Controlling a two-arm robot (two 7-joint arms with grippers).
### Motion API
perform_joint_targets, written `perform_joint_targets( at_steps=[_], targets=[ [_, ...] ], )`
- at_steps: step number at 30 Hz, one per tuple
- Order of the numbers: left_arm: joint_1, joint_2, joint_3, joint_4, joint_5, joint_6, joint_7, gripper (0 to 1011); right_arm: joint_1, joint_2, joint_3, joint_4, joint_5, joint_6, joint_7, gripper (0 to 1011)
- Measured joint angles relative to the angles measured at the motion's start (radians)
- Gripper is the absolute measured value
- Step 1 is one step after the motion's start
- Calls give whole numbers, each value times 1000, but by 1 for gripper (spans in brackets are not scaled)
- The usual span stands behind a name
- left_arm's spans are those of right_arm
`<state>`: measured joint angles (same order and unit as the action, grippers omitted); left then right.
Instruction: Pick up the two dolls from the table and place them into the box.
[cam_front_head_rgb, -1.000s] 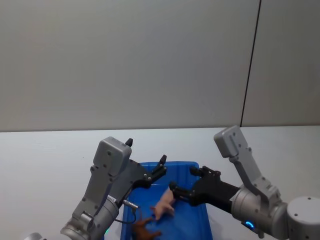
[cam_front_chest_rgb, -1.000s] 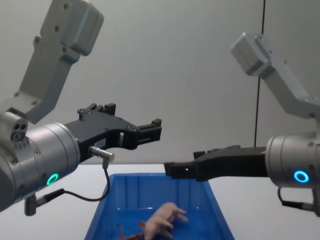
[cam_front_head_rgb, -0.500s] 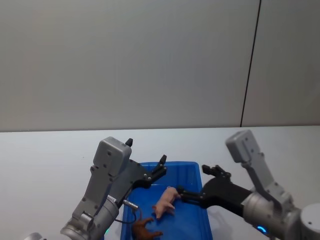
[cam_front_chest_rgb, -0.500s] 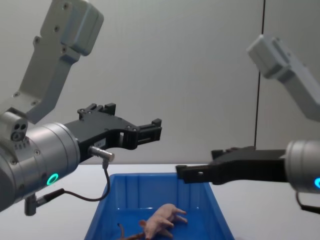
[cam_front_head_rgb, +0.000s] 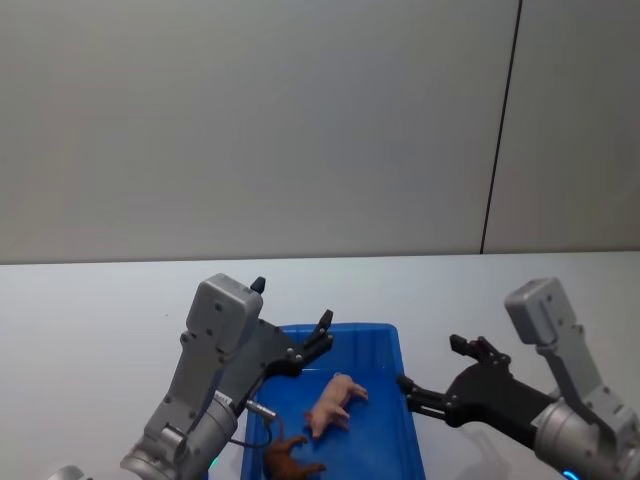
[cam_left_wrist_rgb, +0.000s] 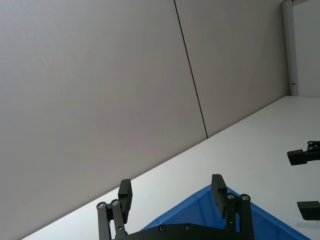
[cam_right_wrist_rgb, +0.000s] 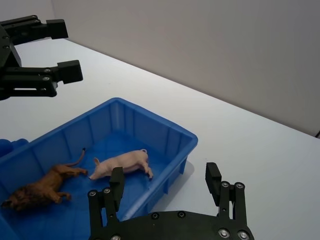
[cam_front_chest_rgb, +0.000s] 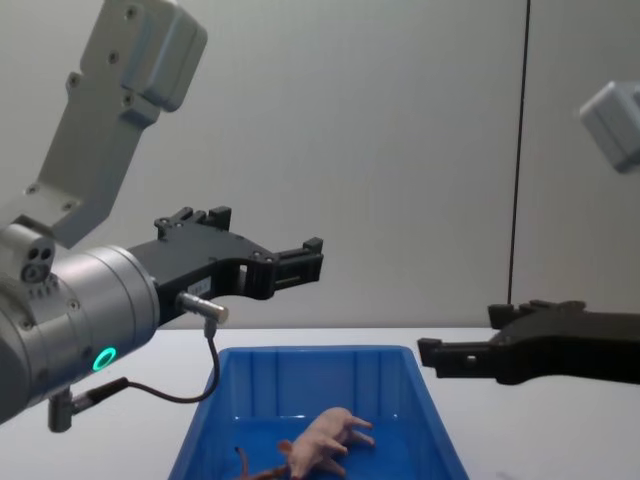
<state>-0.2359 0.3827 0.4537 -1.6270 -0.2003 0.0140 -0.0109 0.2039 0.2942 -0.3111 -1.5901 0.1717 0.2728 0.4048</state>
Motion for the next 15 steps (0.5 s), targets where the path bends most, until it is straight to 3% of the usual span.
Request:
perform_joint_targets(
  at_steps=[9,15],
  targets=[
    [28,24,-6,-33,4,22,34,1001,-21,22,11,-13,9,-19,-12,1001],
    [87,73,-20,-96,-7,63,109,1001,-29,30,15,-17,12,-26,-16,1001]
  ],
)
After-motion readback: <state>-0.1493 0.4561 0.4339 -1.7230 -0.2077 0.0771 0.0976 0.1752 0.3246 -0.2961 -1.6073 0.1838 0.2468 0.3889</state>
